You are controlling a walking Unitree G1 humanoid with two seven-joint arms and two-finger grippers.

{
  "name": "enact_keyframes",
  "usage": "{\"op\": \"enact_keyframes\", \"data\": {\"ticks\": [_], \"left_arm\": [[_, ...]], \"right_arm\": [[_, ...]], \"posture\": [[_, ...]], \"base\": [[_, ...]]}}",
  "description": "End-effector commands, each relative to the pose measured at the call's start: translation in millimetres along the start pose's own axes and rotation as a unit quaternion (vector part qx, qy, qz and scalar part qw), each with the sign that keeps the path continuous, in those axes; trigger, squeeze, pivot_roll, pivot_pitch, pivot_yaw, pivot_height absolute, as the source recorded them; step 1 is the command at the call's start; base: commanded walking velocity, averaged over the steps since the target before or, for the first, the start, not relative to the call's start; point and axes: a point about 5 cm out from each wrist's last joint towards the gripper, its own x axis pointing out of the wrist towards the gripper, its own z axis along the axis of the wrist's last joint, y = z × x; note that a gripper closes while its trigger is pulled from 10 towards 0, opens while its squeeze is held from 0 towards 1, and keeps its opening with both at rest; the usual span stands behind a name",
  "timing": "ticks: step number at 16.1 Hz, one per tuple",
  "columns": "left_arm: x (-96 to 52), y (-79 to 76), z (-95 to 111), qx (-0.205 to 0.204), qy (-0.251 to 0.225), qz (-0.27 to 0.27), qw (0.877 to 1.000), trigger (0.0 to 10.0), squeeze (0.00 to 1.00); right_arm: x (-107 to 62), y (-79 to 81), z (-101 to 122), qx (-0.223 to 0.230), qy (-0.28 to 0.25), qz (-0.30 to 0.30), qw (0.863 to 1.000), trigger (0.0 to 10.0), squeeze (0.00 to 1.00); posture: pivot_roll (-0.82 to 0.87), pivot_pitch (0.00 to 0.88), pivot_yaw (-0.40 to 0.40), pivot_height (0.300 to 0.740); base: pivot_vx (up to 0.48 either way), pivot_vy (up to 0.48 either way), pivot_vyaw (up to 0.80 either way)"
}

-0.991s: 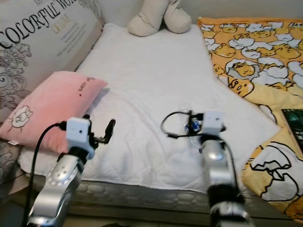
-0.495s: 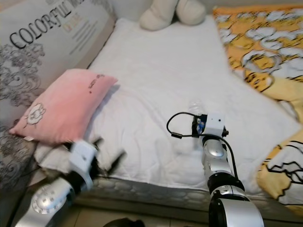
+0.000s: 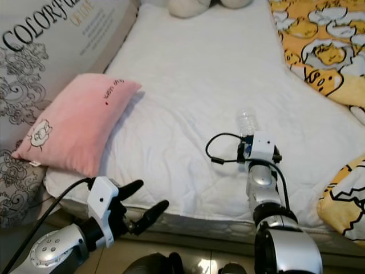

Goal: Clean up the room

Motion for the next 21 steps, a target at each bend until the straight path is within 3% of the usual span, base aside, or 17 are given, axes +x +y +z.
{"op": "enact_keyframes", "data": {"ticks": [1, 2, 4, 9, 14, 15, 16, 19, 21], "left_arm": [[-3.3, -1.3, -1, -0.005, 0.011, -0.003, 1.0, 10.0, 0.0], [-3.0, -1.8, -1, -0.006, 0.011, -0.003, 1.0, 10.0, 0.0], [-2.7, -4.7, -1, -0.014, 0.016, -0.012, 1.0, 10.0, 0.0], [-3.4, -9.5, -5, -0.009, 0.042, -0.041, 0.998, 10.0, 0.0], [7.7, 0.2, -6, -0.002, 0.04, -0.024, 0.999, 10.0, 0.0], [16.9, 11.6, -7, -0.004, 0.031, 0.013, 0.999, 10.0, 0.0], [18.0, 10.9, -5, -0.022, 0.016, 0.008, 1.0, 10.0, 0.0], [31.6, 25.9, -5, -0.052, -0.015, 0.066, 0.996, 10.0, 0.0], [41.7, 51.6, -4, -0.071, -0.058, 0.167, 0.982, 10.0, 0.0]], "right_arm": [[-3.4, 5.9, -13, 0.01, 0.039, 0.001, 0.999, 10.0, 0.0], [-3.3, 6.1, -14, 0.014, 0.045, 0.002, 0.999, 10.0, 0.0], [-3.7, 8.4, -21, 0.044, 0.088, 0.01, 0.995, 0.0, 0.0], [-3.2, 14.7, -21, 0.074, 0.106, 0.027, 0.991, 0.0, 0.0], [0.5, 21.4, -7, 0.072, 0.079, 0.038, 0.994, 0.0, 0.0], [3.6, 24.9, 7, 0.06, 0.042, 0.049, 0.996, 0.0, 0.0], [4.2, 26.1, 11, 0.055, 0.026, 0.052, 0.997, 0.0, 0.0], [2.5, 34.0, 30, 0.03, -0.048, 0.073, 0.996, 0.0, 0.0], [-9.3, 33.1, 31, 0.003, -0.11, 0.082, 0.991, 0.0, 0.0]], "posture": [[0.08, 0.175, 0.218, 0.74], [0.08, 0.175, 0.218, 0.74], [0.08, 0.174, 0.215, 0.74], [0.07, 0.164, 0.214, 0.74], [0.03, 0.108, 0.188, 0.74], [-0.01, 0.056, 0.16, 0.74], [-0.01, 0.056, 0.16, 0.74], [-0.08, 0.0, 0.126, 0.74], [-0.12, 0.0, 0.096, 0.74]], "base": [[0.0, 0.0, 0.0], [0.0, 0.0, 0.0], [0.0, 0.0, 0.0], [0.0, 0.0, 0.0], [0.0, 0.0, 0.0], [0.0, 0.0, 0.0], [0.0, 0.0, 0.0], [0.0, 0.0, 0.0], [0.0, 0.0, 0.0]]}}
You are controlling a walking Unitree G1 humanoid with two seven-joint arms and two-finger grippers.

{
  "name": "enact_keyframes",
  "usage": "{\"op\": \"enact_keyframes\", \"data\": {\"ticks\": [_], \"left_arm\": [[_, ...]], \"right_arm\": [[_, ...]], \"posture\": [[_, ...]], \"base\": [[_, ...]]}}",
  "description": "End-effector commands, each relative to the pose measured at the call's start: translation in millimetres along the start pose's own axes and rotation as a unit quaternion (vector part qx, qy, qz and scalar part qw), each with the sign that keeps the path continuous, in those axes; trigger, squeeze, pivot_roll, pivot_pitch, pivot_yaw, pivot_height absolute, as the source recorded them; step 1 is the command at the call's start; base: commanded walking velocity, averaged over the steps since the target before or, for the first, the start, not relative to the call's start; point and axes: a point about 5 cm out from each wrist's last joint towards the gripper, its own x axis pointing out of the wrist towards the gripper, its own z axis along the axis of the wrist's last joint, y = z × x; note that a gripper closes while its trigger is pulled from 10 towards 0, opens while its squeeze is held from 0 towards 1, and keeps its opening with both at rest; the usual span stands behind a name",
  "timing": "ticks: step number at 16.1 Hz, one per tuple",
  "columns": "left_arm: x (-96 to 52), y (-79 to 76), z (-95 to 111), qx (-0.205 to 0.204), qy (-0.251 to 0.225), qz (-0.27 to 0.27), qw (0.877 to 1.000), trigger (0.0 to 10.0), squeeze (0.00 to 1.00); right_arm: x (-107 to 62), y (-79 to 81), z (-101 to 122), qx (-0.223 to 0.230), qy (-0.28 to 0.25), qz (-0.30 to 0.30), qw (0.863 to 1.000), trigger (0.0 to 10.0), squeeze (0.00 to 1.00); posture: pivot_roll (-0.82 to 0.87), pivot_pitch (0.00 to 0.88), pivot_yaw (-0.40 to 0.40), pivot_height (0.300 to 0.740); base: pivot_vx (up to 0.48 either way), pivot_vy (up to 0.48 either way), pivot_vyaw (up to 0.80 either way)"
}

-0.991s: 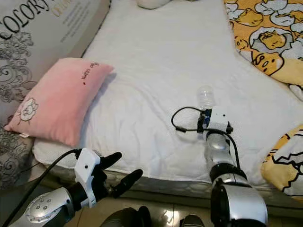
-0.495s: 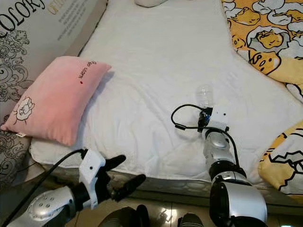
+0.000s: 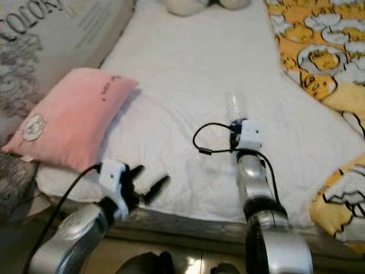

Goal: Clean up the room

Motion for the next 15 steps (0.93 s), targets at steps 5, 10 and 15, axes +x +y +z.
{"op": "enact_keyframes", "data": {"ticks": [5, 10, 15], "left_arm": [[3.8, 26.9, 18, 0.023, -0.074, 0.095, 0.992, 10.0, 0.0], [-39.5, 52.3, 3, 0.129, -0.078, 0.216, 0.965, 10.0, 0.0], [-20.8, 48.5, 5, 0.082, -0.098, 0.212, 0.969, 10.0, 0.0]], "right_arm": [[-33.5, -0.8, 4, -0.045, -0.09, 0.016, 0.995, 0.0, 0.0], [-88.8, -5.1, -14, -0.057, -0.076, 0.02, 0.995, 0.0, 0.0], [-79.2, 4.5, 5, -0.003, -0.079, 0.024, 0.997, 0.0, 0.0]], "posture": [[-0.14, 0.0, 0.079, 0.74], [-0.13, 0.0, 0.077, 0.74], [-0.14, 0.0, 0.081, 0.74]], "base": [[0.0, 0.0, 0.0], [0.0, 0.0, 0.0], [0.0, 0.0, 0.0]]}}
